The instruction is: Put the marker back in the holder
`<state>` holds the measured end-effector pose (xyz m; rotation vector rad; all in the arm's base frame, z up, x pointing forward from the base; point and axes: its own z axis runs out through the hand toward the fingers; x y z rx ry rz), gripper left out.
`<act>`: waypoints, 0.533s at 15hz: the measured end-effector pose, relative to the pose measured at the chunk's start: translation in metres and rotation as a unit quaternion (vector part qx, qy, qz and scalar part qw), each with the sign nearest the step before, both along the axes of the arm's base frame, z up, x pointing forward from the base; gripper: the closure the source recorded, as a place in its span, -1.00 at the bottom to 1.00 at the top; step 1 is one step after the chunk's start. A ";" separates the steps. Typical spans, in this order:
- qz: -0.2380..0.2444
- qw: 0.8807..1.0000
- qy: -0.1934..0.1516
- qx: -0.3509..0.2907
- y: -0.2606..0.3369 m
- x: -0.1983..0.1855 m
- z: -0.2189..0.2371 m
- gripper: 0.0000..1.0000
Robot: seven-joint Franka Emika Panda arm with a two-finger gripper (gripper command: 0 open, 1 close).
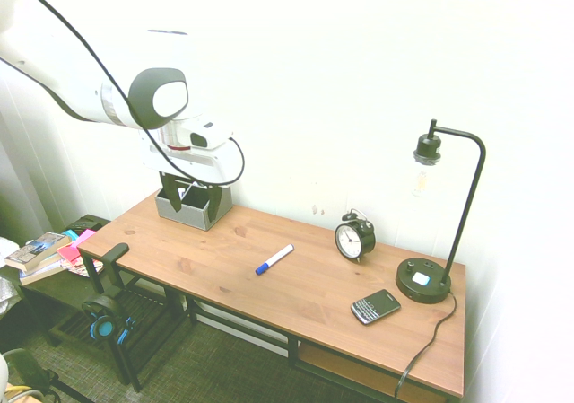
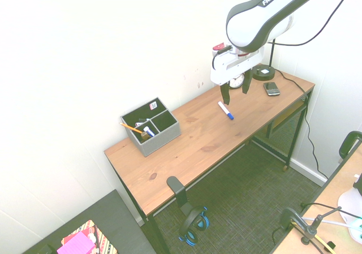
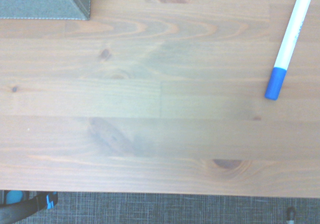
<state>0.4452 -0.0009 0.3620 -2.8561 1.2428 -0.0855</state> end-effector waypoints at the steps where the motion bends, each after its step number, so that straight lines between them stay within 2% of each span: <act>1: -0.003 1.000 -0.003 -0.001 -0.010 0.009 -0.002 -1.00; 3: -0.025 1.000 -0.008 -0.008 -0.033 0.028 -0.005 -1.00; 5: -0.089 0.996 -0.011 -0.006 -0.049 0.052 -0.018 -1.00; 8: -0.177 0.984 -0.018 0.012 -0.055 0.091 -0.060 -1.00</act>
